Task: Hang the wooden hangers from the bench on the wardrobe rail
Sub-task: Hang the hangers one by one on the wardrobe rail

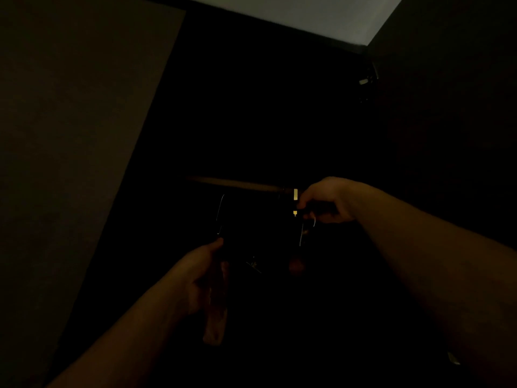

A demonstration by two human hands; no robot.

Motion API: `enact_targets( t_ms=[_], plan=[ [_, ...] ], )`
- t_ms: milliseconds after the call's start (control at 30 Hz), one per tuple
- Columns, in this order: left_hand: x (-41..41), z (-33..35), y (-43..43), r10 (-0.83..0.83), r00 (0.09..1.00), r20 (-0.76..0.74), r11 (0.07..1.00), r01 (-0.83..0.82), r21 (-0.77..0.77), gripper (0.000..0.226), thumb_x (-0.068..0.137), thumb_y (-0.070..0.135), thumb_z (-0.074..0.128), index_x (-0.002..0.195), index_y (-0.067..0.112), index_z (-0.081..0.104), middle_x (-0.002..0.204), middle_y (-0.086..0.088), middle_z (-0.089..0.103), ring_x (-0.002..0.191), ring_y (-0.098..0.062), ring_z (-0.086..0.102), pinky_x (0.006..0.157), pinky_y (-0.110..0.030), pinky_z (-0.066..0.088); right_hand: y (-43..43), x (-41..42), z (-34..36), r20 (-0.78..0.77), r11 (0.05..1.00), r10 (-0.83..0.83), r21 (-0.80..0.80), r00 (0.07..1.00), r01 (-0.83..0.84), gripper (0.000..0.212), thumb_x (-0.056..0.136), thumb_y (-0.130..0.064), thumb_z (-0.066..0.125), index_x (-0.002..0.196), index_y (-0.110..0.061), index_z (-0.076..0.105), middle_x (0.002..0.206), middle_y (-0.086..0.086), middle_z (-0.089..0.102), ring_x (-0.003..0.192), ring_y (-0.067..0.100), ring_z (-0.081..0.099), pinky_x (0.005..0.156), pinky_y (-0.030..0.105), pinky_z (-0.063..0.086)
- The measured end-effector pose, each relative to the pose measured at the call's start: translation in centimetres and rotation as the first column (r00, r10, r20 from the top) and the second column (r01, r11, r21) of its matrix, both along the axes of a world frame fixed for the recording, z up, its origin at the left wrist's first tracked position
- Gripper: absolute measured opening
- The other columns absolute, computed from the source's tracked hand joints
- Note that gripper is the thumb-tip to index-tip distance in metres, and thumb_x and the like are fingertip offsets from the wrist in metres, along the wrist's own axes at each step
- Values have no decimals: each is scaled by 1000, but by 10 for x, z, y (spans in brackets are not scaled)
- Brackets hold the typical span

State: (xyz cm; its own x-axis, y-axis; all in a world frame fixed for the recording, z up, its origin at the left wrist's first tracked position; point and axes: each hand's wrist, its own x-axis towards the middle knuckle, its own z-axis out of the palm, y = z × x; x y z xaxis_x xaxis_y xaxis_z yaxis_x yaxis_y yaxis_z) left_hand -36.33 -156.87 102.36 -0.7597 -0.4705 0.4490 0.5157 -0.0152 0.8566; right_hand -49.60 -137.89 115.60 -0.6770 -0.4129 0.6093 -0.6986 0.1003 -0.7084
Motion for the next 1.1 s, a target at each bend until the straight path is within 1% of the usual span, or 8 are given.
enact_targets(
  t_ms=[267,467,567,633,767,900,967,1100],
  plan=[
    [2,0,1,34,999,11,999,-33,-28,37,104,38,40,110,9,63,44,-1,64,31,-11,60,33,-18,44,-25,-19,-4,23,999,35,-25,999,-35,24,90,-6,63,114,-1,63,101,14,66,62,15,60,46,19,43],
    [-1,1,3,22,999,26,999,-21,-38,40,104,38,40,110,8,64,56,-4,67,44,-14,63,40,-22,48,-31,-14,2,76,999,46,-26,996,-44,6,92,-7,62,97,-6,60,91,11,63,59,16,59,38,18,45],
    [1,1,7,5,1000,19,999,-4,-48,40,105,37,38,100,7,65,49,-4,65,37,-13,61,36,-20,46,-34,-5,6,118,993,116,-45,986,-112,17,90,-8,60,105,-3,56,94,13,58,53,17,57,32,16,39],
    [1,0,8,-6,1000,20,999,7,-35,39,105,36,38,90,8,62,40,-2,59,28,-11,55,31,-16,41,-38,1,5,138,986,162,-66,977,-154,13,90,-7,59,103,-5,56,95,11,56,62,18,56,38,18,43],
    [-2,-2,7,10,999,30,999,-9,-36,39,104,38,38,96,8,62,43,-1,60,30,-10,55,33,-15,42,-44,10,-4,180,965,260,-63,949,-253,2,92,-9,61,93,-8,60,98,9,60,77,19,60,49,23,52],
    [-1,-7,9,0,1000,25,998,1,-63,37,105,36,36,101,10,62,43,1,61,32,-9,56,33,-18,42,-43,8,-20,159,969,248,-23,956,-248,7,94,-9,58,88,-10,60,84,5,60,72,16,59,59,26,47],
    [-1,-9,9,-25,1000,18,998,26,-61,40,105,36,35,109,7,63,53,-2,64,40,-12,58,37,-21,44,-40,6,-26,161,971,238,-15,958,-238,4,92,-8,59,89,-10,61,84,6,60,71,17,58,63,27,48],
    [-1,-11,11,-21,1000,21,999,22,-41,38,105,37,38,102,8,62,43,0,59,29,-10,54,32,-16,42,-33,0,-36,149,982,187,-22,971,-186,8,89,-5,59,96,-9,62,90,8,60,76,20,60,70,30,50]
  ],
)
